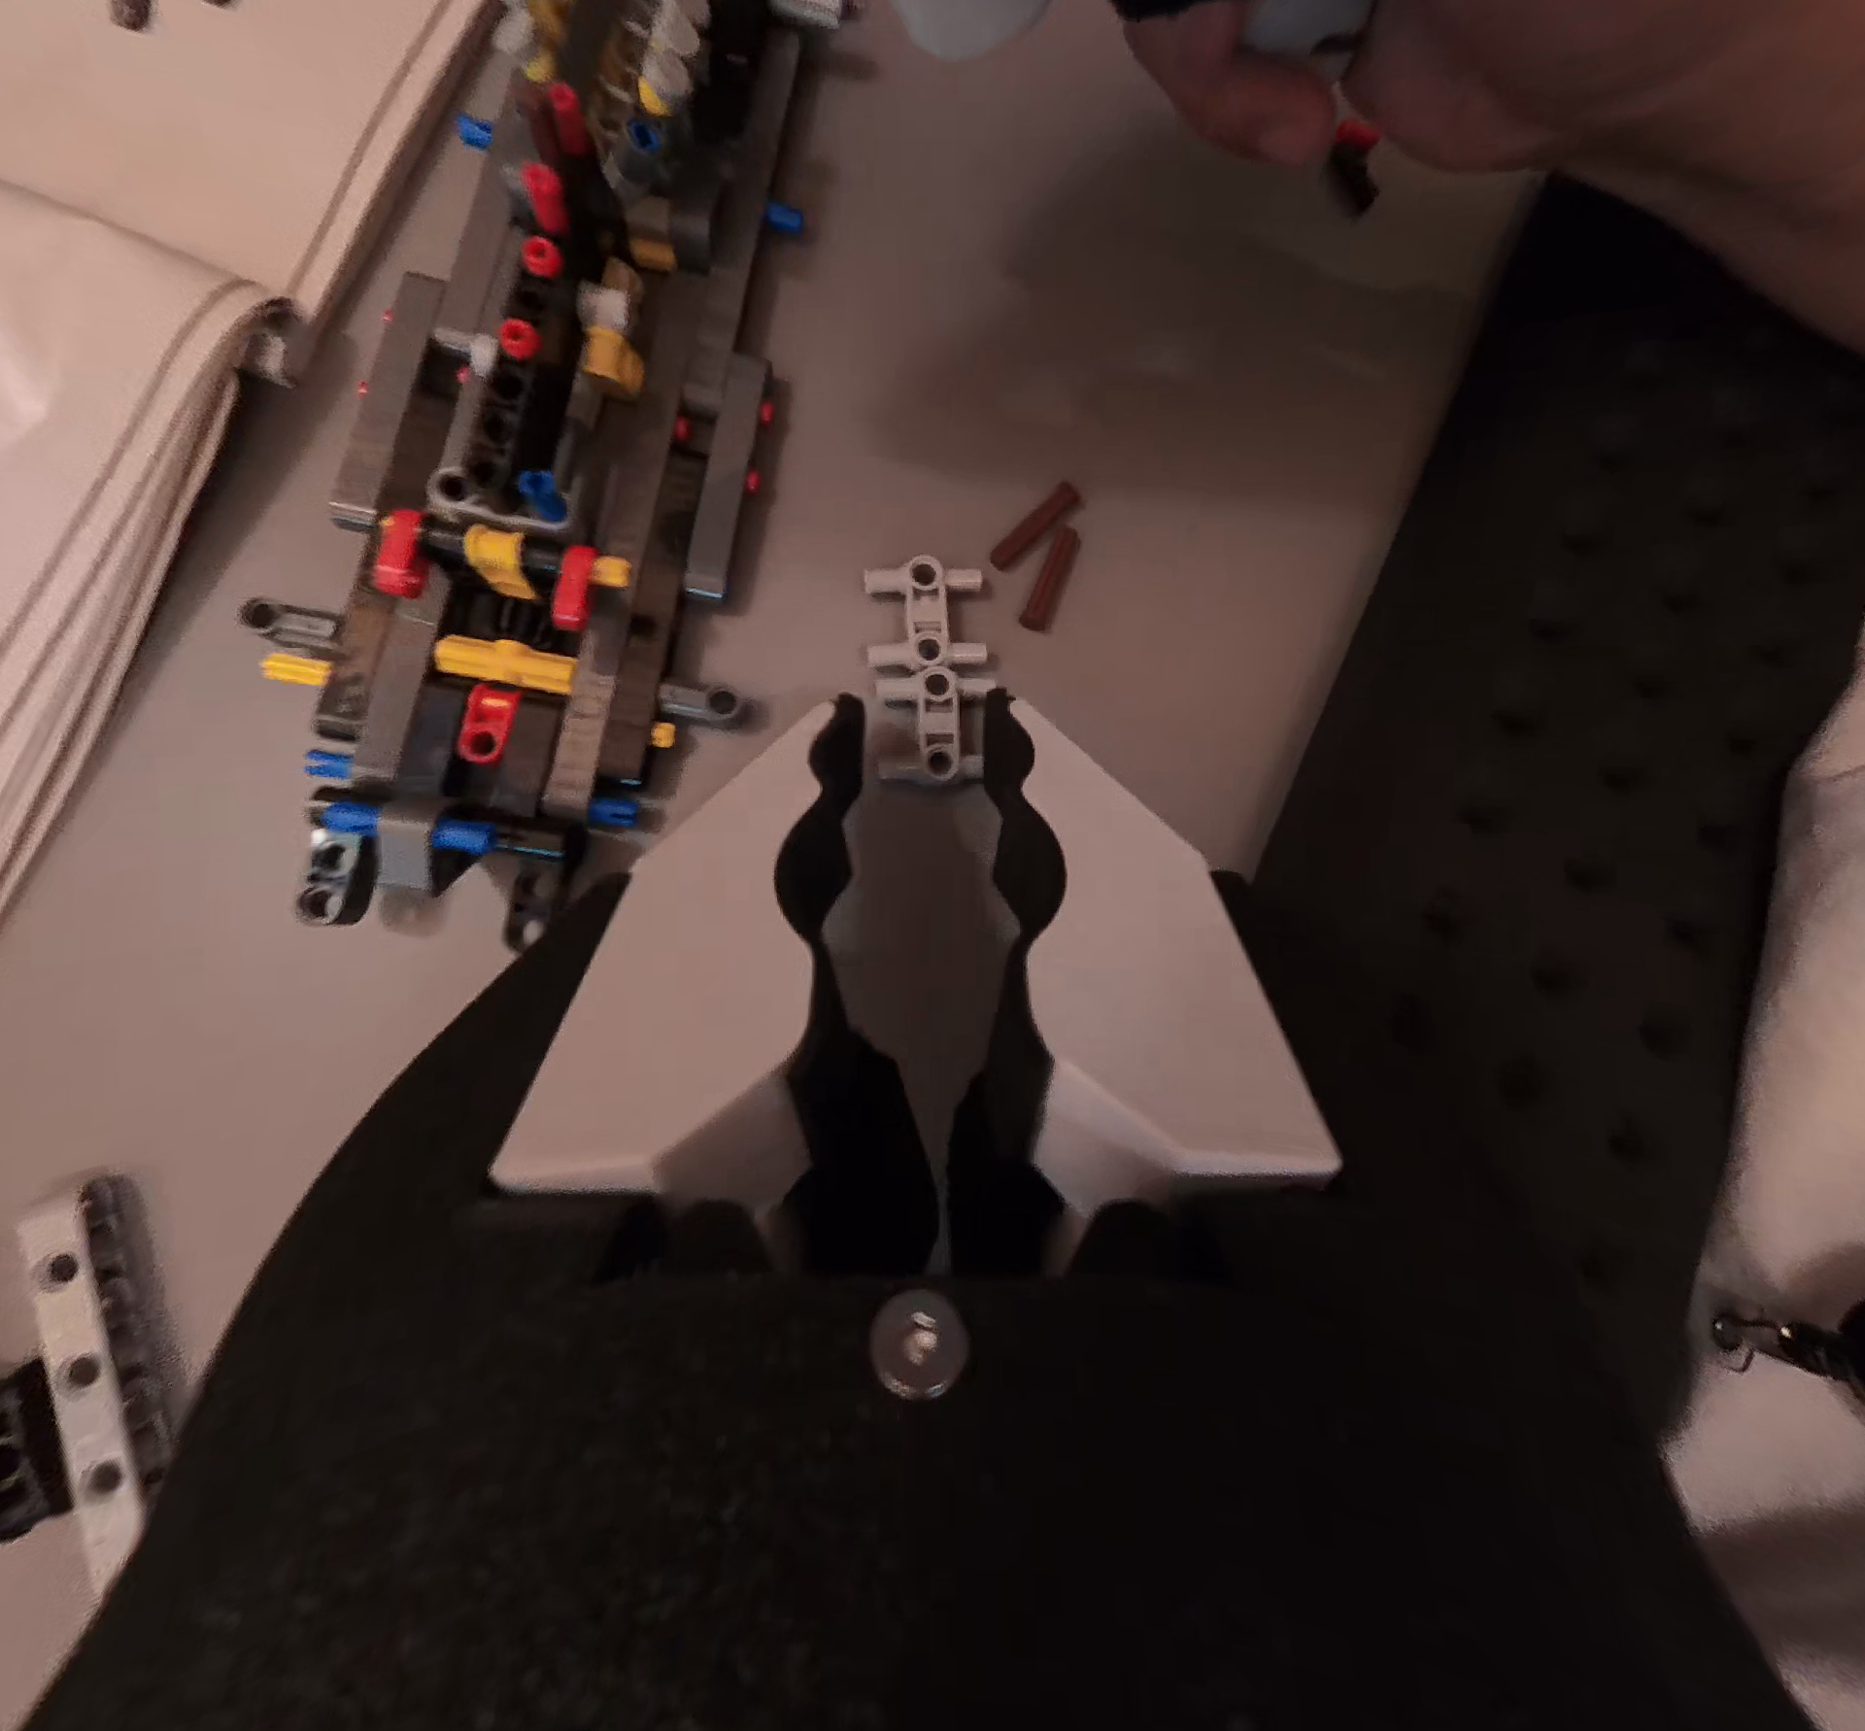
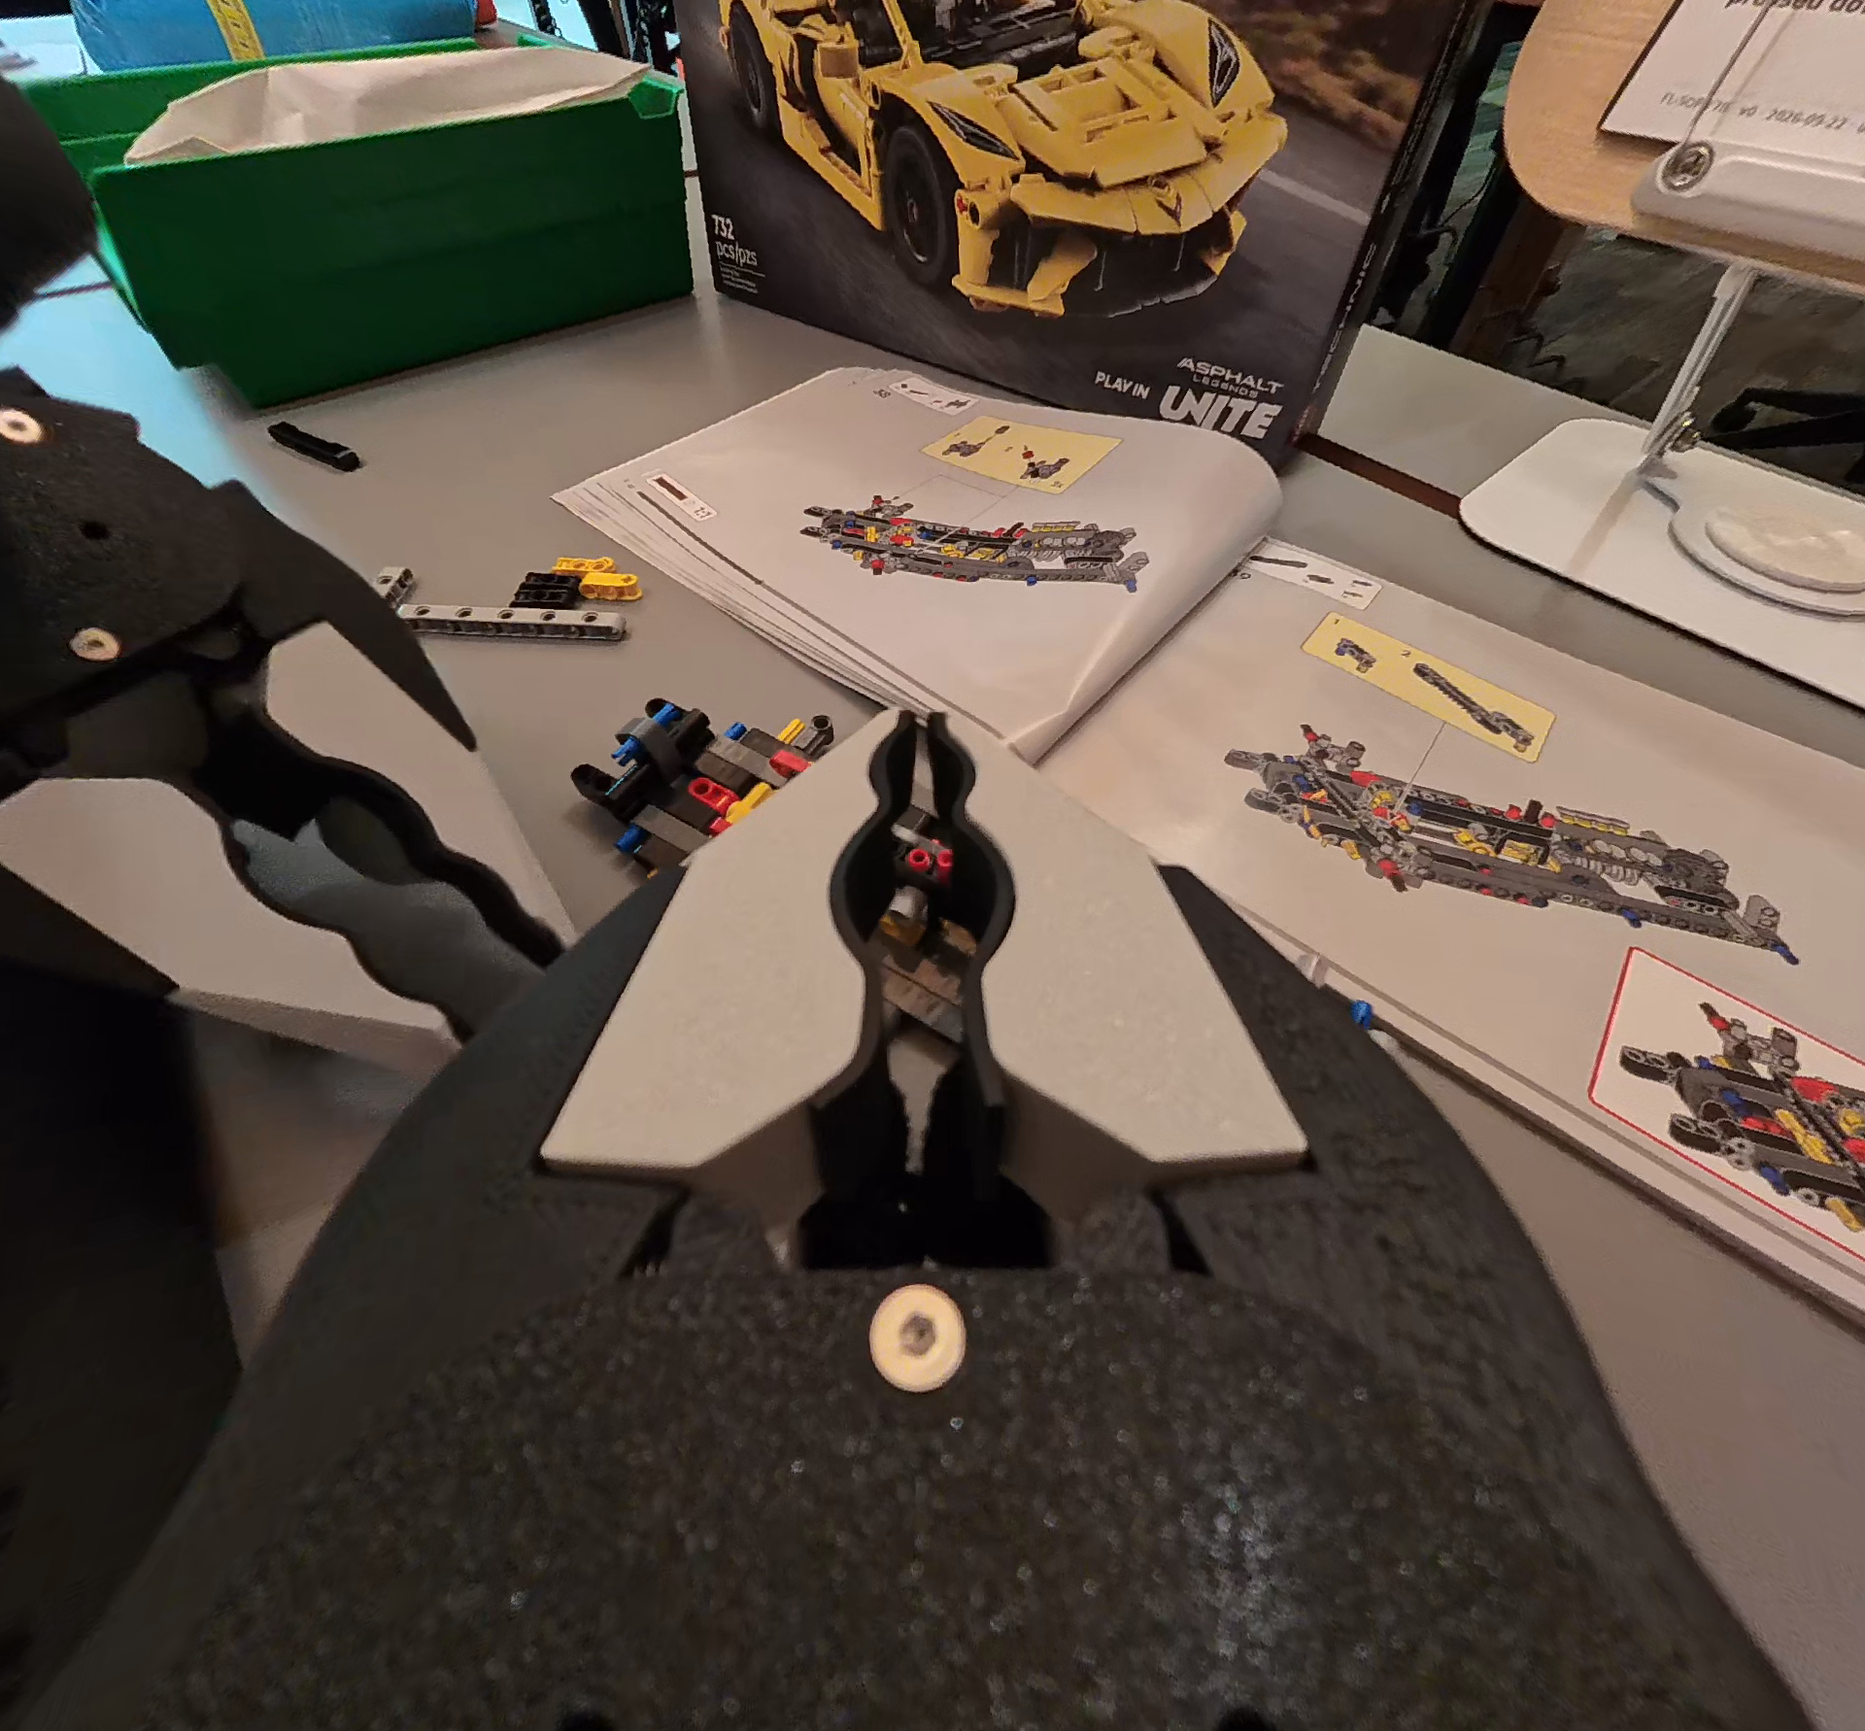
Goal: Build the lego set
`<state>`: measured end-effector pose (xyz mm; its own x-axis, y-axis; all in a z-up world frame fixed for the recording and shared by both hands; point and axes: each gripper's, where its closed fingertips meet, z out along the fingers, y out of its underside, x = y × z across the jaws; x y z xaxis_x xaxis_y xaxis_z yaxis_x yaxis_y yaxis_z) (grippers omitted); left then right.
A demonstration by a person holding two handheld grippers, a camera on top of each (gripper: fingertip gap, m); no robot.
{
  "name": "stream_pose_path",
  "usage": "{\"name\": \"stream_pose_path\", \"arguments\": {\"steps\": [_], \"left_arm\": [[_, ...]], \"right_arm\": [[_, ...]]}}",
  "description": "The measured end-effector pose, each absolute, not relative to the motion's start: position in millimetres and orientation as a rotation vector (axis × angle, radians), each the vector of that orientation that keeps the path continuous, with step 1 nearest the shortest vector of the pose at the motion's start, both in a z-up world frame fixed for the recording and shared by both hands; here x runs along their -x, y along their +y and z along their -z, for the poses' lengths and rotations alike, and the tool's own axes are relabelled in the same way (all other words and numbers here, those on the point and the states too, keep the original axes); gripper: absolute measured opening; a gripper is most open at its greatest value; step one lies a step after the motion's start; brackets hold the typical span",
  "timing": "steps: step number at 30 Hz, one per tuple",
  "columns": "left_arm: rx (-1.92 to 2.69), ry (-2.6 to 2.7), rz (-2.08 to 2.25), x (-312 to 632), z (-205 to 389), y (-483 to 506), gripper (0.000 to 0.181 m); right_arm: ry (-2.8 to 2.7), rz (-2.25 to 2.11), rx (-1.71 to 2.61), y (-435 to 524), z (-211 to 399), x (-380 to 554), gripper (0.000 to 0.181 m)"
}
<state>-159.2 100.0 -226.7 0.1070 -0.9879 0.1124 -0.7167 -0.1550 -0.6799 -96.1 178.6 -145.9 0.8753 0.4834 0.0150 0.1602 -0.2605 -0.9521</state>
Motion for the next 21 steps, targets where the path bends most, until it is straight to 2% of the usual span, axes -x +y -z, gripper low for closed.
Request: {"name": "stream_pose_path", "arguments": {"steps": [4,7,11,15,21], "left_arm": [[1.810,1.423,0.873,170,187,136,0.027],[1.718,1.199,0.881,184,151,187,0.027],[1.734,1.042,0.745,202,123,262,0.027],[1.629,1.022,0.706,193,75,320,0.027],[1.660,0.922,0.580,186,111,363,0.024]], "right_arm": [[-0.427,-0.273,1.819,177,137,75,0.005],[-0.400,-0.041,1.923,161,143,22,0.010],[-0.363,0.257,2.109,106,159,-54,0.008],[-0.288,0.123,2.288,55,188,-62,0.013],[-0.103,-0.013,2.352,33,210,-54,0.021]]}}
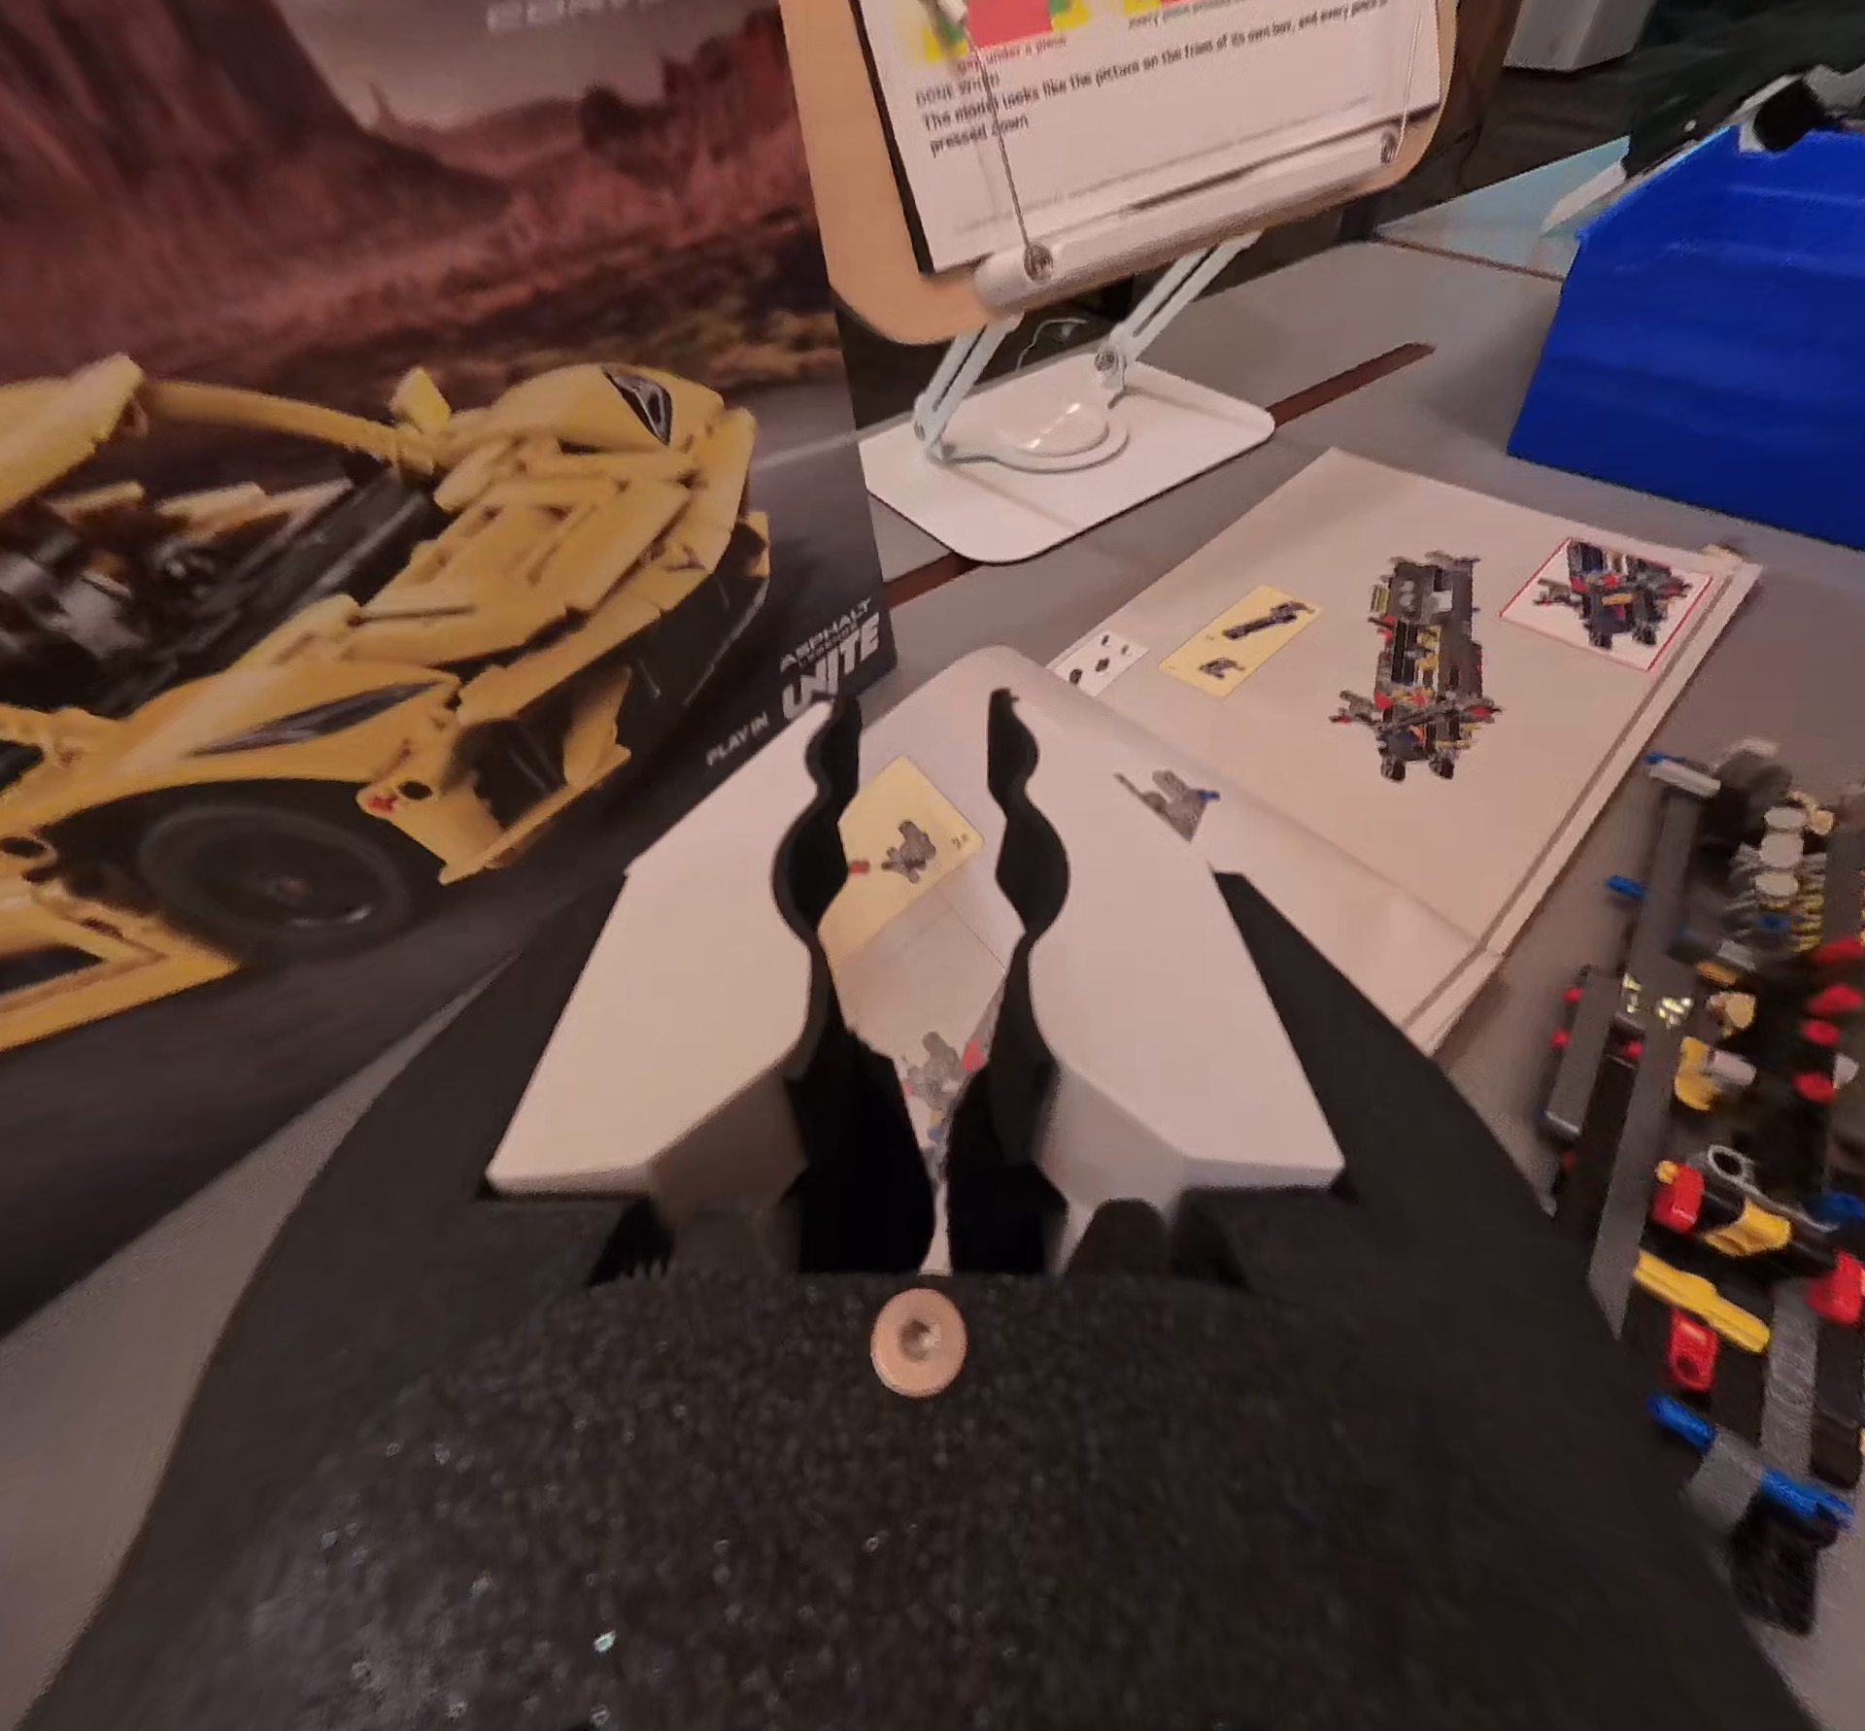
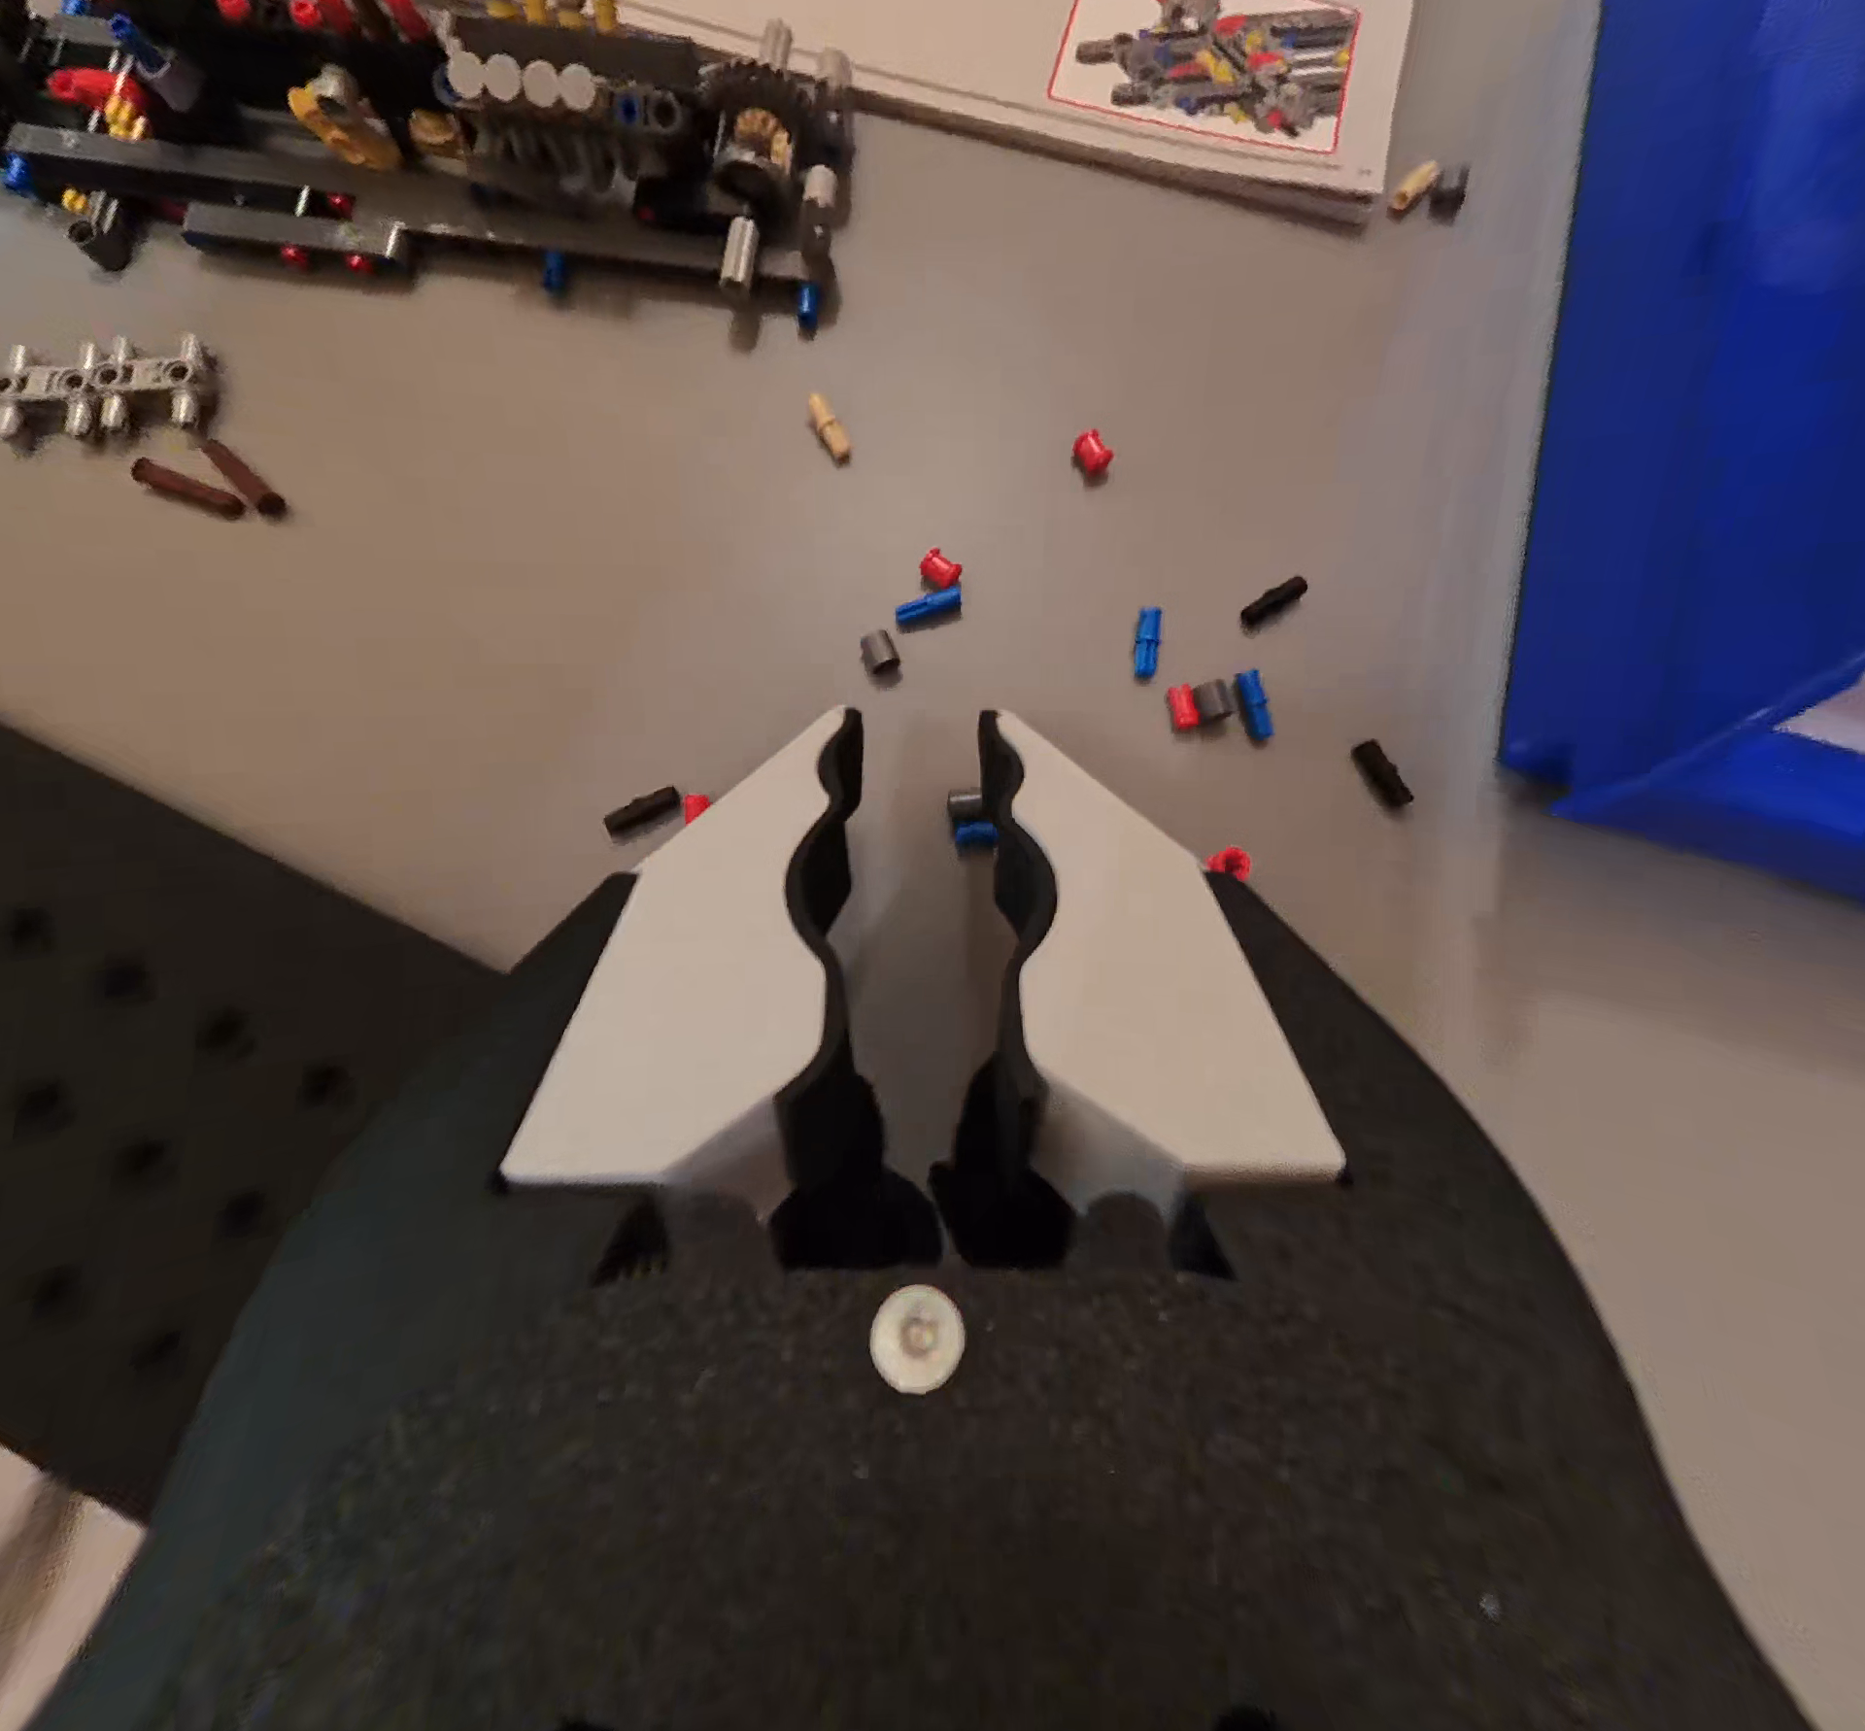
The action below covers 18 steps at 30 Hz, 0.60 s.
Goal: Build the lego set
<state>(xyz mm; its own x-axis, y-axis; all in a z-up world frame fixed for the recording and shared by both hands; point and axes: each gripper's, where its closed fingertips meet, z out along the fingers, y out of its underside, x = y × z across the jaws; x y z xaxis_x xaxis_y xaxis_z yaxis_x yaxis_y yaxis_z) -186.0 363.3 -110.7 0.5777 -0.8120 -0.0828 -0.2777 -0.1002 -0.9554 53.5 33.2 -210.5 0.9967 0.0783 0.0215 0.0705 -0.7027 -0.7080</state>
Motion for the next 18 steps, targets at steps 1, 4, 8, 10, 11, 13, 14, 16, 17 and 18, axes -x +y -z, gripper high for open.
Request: {"name": "stream_pose_path", "arguments": {"steps": [1,4,8,10,11,13,14,16,17,18], "left_arm": [[1.651,0.938,0.577,186,118,358,0.023],[1.608,1.033,0.488,188,136,346,0.018],[1.571,1.084,0.459,181,137,339,0.018],[1.589,1.087,0.507,177,141,335,0.018],[1.600,1.091,0.523,176,143,333,0.018],[1.599,1.101,0.526,174,145,332,0.018],[1.598,1.112,0.522,173,146,332,0.018],[1.602,1.123,0.507,173,149,332,0.018],[1.601,1.122,0.506,174,149,332,0.018],[1.601,1.122,0.509,174,149,332,0.018]], "right_arm": [[-0.065,-0.025,2.338,37,210,-54,0.021],[0.032,-0.117,2.296,56,210,-53,0.021],[0.039,-0.172,2.324,69,219,-52,0.021],[0.025,-0.141,2.328,72,220,-54,0.020],[0.020,-0.130,2.324,73,219,-55,0.020],[0.006,-0.121,2.336,76,222,-53,0.019],[0.001,-0.116,2.347,77,224,-53,0.019],[-0.016,-0.099,2.358,79,227,-52,0.017],[-0.030,-0.101,2.369,80,229,-50,0.015],[-0.032,-0.090,2.393,78,232,-51,0.012]]}}
